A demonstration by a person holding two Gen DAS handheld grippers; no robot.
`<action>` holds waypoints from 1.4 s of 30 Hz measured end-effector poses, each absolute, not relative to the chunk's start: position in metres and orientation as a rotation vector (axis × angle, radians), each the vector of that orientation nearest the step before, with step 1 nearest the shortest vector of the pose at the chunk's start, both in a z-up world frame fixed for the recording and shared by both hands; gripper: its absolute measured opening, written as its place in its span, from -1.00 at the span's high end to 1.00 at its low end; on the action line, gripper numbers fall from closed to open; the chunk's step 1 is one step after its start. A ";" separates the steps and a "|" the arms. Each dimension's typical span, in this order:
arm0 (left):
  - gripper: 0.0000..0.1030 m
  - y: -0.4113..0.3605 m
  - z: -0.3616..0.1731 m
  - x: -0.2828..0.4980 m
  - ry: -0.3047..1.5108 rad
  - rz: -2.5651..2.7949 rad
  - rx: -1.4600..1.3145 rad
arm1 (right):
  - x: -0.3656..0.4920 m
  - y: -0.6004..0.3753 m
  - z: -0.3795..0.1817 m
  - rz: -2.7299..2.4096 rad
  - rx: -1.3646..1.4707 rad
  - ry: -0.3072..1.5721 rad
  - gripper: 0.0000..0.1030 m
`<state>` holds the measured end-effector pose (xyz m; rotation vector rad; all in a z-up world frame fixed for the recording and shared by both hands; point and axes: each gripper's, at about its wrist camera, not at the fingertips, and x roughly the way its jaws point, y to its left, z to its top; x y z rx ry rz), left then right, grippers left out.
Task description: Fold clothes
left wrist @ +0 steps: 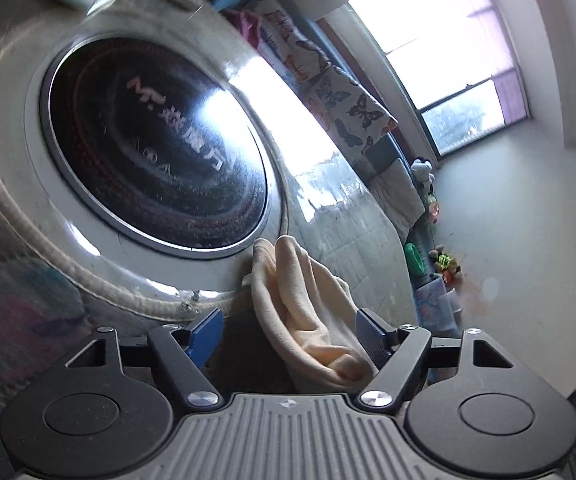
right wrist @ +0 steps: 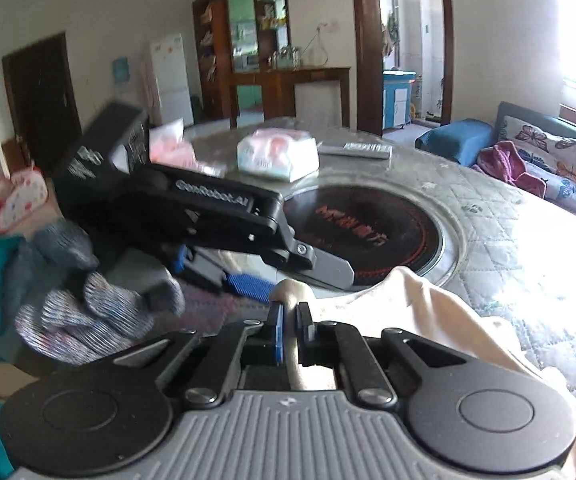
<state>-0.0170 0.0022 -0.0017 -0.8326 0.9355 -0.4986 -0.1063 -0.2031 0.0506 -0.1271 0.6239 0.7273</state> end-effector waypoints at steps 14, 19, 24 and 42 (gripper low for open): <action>0.28 -0.011 -0.026 0.008 1.011 -0.530 -0.992 | -0.113 -0.219 0.055 0.771 -0.097 0.602 0.90; 0.63 -0.009 -0.035 0.004 1.019 -0.513 -0.992 | -0.117 -0.220 0.047 0.774 -0.089 0.618 0.87; 0.67 -0.011 -0.034 0.000 1.014 -0.504 -0.935 | -0.127 -0.241 0.045 0.701 -0.041 0.620 0.70; 0.67 -0.031 -0.015 -0.010 0.967 -0.495 -0.770 | -0.124 -0.415 0.004 0.066 0.277 0.651 0.34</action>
